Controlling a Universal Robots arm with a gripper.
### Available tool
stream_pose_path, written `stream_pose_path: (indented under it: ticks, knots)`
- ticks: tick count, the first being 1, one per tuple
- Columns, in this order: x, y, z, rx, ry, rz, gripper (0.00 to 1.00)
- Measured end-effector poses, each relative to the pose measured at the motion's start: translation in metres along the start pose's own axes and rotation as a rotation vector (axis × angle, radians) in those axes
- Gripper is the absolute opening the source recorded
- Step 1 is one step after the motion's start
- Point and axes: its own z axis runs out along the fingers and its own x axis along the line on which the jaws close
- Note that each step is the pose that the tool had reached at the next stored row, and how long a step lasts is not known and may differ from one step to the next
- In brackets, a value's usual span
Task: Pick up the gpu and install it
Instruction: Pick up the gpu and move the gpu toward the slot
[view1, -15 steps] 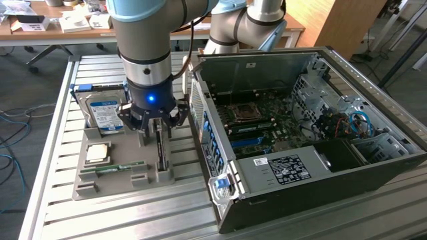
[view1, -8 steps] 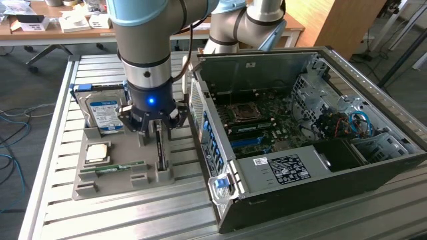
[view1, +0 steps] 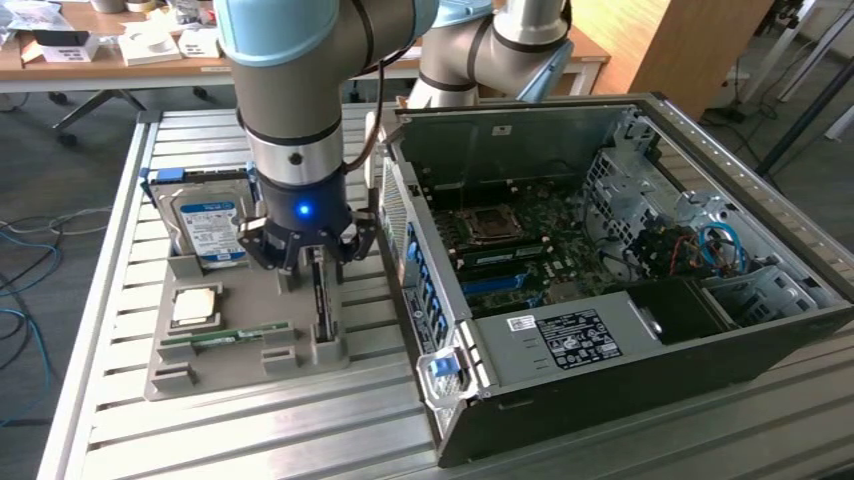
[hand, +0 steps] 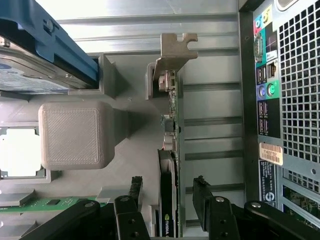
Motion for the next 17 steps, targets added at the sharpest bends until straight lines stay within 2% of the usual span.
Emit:
stream_pose_path:
  ticks: [17]
  knots:
    - [0.0019, -0.0007, 0.0066, 0.0005, 0.0002, 0.000, 0.53]
